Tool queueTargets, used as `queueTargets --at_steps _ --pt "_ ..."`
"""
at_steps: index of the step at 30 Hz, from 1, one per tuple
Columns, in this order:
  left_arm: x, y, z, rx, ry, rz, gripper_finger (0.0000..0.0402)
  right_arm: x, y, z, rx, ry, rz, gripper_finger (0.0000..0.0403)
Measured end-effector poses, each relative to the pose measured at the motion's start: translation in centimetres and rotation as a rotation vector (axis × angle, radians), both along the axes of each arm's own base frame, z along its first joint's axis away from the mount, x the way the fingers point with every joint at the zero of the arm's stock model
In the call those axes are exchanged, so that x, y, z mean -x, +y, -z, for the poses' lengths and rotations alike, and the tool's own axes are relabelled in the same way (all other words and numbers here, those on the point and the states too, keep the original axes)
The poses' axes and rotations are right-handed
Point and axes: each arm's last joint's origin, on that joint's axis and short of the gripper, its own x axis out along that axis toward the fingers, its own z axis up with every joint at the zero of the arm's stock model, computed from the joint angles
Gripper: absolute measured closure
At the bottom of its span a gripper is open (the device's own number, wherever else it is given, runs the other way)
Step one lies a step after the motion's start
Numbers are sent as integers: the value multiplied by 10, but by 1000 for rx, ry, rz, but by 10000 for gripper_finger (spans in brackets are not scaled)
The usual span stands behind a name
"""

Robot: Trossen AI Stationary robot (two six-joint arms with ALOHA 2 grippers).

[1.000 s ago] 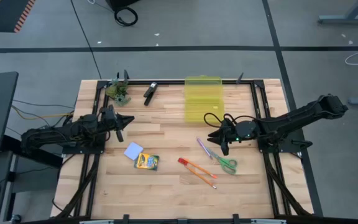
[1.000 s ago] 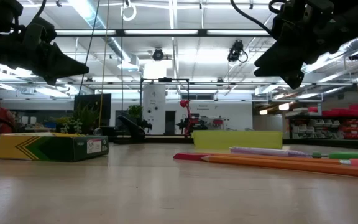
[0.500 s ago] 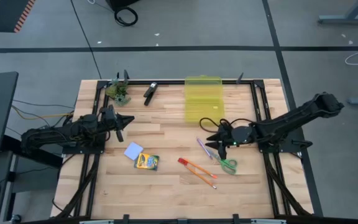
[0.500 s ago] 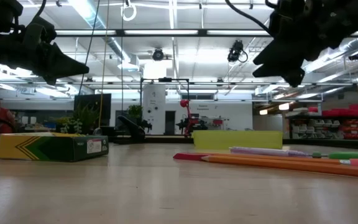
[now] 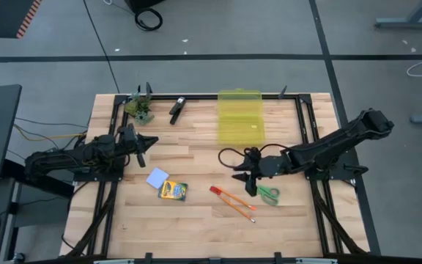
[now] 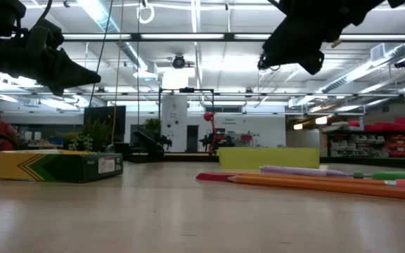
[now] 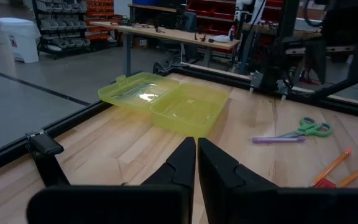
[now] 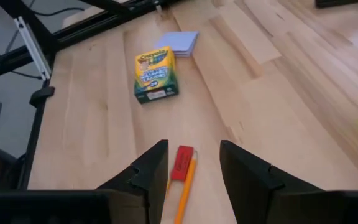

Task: Pack school essentials
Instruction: Put the top yellow pencil into the yellow supply box

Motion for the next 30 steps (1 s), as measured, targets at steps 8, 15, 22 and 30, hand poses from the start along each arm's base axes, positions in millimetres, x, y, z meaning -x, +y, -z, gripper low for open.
queueTargets --at_steps 8,15,22,30 --pt "0 0 0 0 0 0 366 -8 10 -13 -5 31 -13 251" --pt "0 0 0 0 0 0 373 -15 13 -3 -1 83 -4 251" --pt "0 0 0 0 0 1 374 -20 14 5 -7 111 3 251" --pt "0 0 0 0 0 1 366 -20 23 15 -27 154 3 251"
